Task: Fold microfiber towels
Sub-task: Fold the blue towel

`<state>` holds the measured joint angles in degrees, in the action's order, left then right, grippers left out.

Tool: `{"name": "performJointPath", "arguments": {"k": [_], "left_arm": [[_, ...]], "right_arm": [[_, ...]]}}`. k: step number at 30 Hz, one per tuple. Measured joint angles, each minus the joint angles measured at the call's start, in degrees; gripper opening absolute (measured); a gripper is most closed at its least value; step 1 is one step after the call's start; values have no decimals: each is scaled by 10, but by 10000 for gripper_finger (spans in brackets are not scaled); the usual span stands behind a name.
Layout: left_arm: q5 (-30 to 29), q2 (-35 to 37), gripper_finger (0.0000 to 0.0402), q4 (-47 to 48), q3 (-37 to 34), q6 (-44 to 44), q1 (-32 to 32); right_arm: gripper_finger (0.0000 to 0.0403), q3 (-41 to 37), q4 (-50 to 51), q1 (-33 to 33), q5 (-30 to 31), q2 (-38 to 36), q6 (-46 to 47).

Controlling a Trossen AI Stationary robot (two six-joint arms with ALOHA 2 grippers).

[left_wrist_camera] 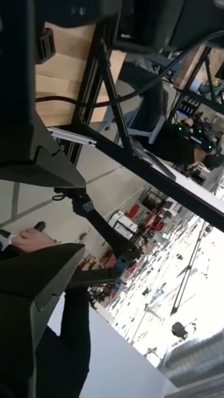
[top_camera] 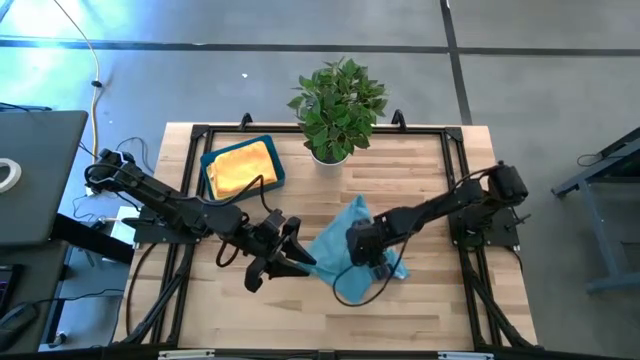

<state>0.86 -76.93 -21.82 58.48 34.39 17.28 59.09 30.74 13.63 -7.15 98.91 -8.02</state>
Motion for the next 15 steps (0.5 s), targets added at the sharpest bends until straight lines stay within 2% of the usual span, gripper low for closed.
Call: {"name": "performJointPath", "arguments": {"k": [4, 8, 13, 15], "left_arm": [[0, 0, 145, 0, 0, 0, 0], [0, 0, 145, 1, 0, 0, 0], [0, 0, 145, 2, 0, 0, 0], [0, 0, 145, 2, 0, 0, 0]], "right_arm": [[133, 0, -30, 10, 0, 18, -3], [133, 0, -65, 16, 4, 52, 54], [133, 4, -108, 18, 14, 75, 173], [133, 3, -129, 19, 40, 76, 242]]}}
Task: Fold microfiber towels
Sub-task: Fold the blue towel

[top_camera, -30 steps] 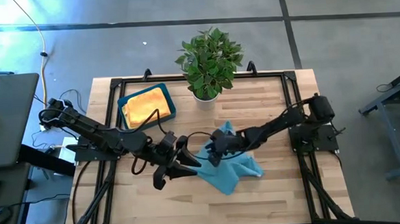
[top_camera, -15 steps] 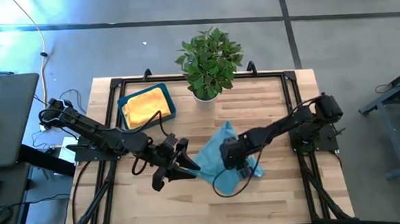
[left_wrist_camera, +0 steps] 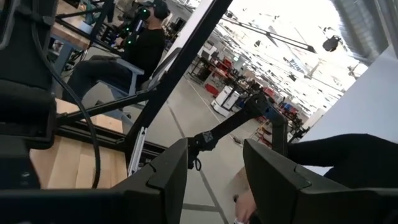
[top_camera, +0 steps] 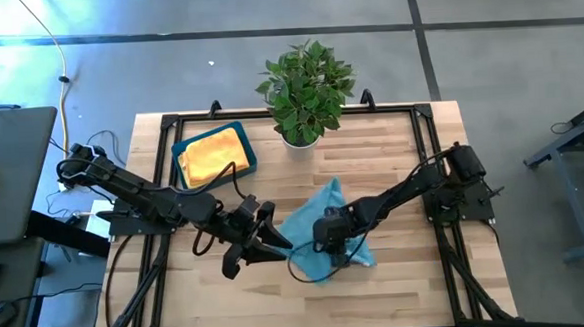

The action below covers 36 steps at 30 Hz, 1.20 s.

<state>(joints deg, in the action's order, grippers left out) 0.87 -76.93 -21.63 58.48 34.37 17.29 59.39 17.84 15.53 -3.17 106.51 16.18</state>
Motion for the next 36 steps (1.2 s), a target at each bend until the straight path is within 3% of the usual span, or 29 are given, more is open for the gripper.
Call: {"name": "performJointPath", "arguments": {"k": [7, 11, 17, 27, 31, 36], "left_arm": [[0, 0, 145, 0, 0, 0, 0], [0, 0, 145, 0, 0, 2, 0], [0, 0, 145, 14, 0, 1, 0], [-13, 0, 145, 143, 0, -3, 0], [-67, 0, 145, 244, 0, -83, 0], [-190, -26, 145, 353, -1, -139, 0]], "right_arm": [[133, -3, -95, -7, 174, 4, 411], [133, -3, -156, -15, 156, 4, 435], [133, -3, -191, -24, 61, -13, 335], [133, -3, 60, -77, 87, -132, 71], [133, -3, 141, -102, 126, -159, -78], [133, -2, 162, -133, 106, -152, -192]]}}
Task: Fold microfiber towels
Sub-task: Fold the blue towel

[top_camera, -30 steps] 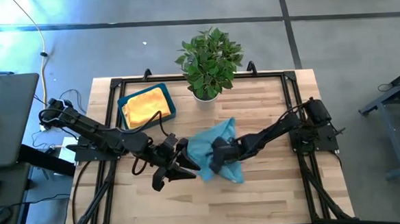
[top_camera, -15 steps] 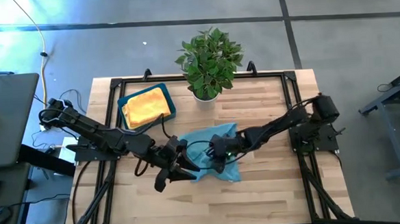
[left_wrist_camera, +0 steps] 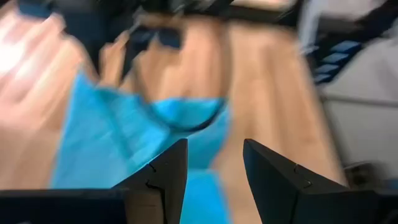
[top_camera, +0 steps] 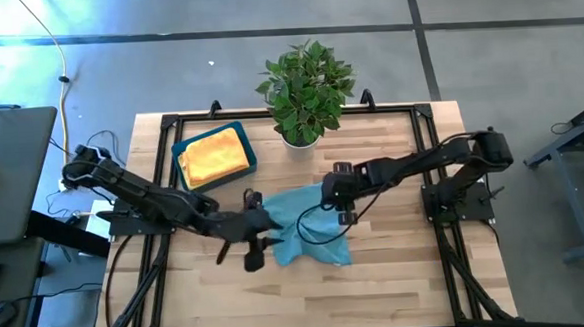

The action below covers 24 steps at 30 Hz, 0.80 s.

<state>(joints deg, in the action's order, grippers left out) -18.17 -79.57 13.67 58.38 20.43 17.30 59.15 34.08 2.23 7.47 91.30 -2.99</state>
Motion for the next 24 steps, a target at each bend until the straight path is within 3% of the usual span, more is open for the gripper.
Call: {"name": "performJointPath", "arguments": {"k": [5, 13, 20, 24], "left_arm": [[-42, -45, 145, 33, 1, 37, 0], [-43, -106, 145, 28, 1, 81, -1], [-44, -117, 145, 26, 1, 110, 0], [-45, -117, 145, 26, 1, 109, -1]], "right_arm": [[133, 0, 0, -26, -5, 9, -49], [133, 0, 13, -65, -17, 22, -136], [133, 0, 30, -83, -15, 57, -197], [133, 0, 22, -83, 42, 73, -216]]}}
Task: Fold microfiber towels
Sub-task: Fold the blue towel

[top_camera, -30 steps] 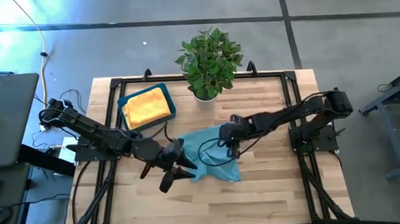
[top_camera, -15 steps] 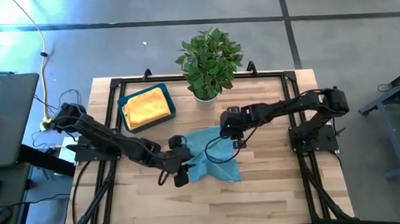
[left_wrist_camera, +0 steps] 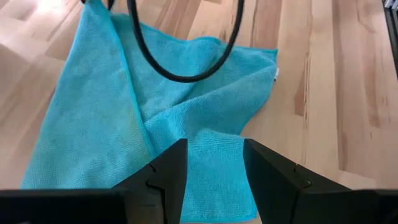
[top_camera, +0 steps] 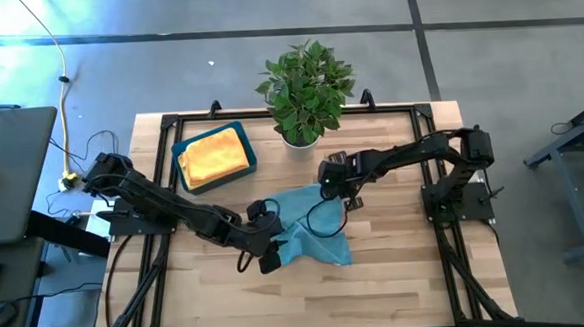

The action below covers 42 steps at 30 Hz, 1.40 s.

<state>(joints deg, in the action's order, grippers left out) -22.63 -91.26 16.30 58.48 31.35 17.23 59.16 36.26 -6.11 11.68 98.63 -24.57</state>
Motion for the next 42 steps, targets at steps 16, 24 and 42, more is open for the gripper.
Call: {"name": "performJointPath", "arguments": {"k": [16, 24, 42], "left_arm": [[-6, 0, 145, -1, 0, 0, 0], [-18, 1, 145, 11, 0, 0, 0], [-98, -32, 145, -57, -1, 0, -1]], "right_arm": [[52, 0, -14, 0, 17, 16, 21], [8, 3, 16, 1, -11, 12, 173], [1, 204, 116, 72, -163, -28, 492]]}}
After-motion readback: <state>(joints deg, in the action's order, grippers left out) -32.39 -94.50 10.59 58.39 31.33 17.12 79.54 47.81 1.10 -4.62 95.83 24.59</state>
